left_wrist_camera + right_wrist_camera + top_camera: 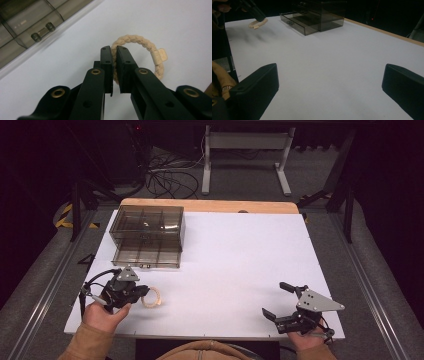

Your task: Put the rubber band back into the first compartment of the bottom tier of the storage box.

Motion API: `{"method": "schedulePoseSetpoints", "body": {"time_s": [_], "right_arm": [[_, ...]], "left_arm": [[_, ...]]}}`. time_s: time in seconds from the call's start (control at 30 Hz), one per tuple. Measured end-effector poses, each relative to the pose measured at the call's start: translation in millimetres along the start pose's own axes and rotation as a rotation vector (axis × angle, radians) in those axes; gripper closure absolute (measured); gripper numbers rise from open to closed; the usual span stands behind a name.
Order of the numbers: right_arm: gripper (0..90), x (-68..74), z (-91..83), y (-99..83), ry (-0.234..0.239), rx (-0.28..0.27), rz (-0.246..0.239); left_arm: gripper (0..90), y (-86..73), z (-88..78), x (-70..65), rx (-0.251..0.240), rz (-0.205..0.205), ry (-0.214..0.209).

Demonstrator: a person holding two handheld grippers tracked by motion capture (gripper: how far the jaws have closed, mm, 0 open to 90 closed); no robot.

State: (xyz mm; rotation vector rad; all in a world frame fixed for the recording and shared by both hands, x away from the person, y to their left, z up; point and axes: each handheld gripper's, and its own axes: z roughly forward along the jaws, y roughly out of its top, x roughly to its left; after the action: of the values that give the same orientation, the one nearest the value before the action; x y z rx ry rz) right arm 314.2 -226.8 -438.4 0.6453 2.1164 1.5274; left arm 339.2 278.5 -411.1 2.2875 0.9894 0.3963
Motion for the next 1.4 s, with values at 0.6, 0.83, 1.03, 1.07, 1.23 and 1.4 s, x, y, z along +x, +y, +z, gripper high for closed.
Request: {"method": "schedulePoseSetpoints", "body": {"time_s": [0.6, 0.83, 1.03, 1.07, 1.23, 1.4], "right_arm": [[1.2, -0.3, 1.2, 0.0, -0.001, 0.002, 0.002], [1.2, 0.0, 0.6, -0.1, -0.003, 0.000, 0.000], [1.2, -0.4, 0.6, -0.1, -0.002, 0.002, 0.001], [1.2, -0.2, 0.8, -0.1, -0.002, 0.002, 0.000], [1.2, -0.2, 0.3, -0.2, -0.002, 0.001, 0.001], [1.2, -0.2, 0.6, -0.2, -0.002, 0.002, 0.000]], "left_arm": [[84.4, -7.2, -27.4, 10.0, -0.262, -0.065, 0.006], [84.4, -11.8, -34.1, 13.0, -0.340, -0.096, 0.019], [84.3, -14.5, -39.0, 11.2, -0.396, -0.088, 0.050], [84.3, -15.1, -40.1, 11.2, -0.405, -0.087, 0.052], [84.2, -17.1, -43.1, 10.9, -0.439, -0.095, 0.066], [84.3, -17.5, -45.1, 10.1, -0.454, -0.089, 0.077]]}}
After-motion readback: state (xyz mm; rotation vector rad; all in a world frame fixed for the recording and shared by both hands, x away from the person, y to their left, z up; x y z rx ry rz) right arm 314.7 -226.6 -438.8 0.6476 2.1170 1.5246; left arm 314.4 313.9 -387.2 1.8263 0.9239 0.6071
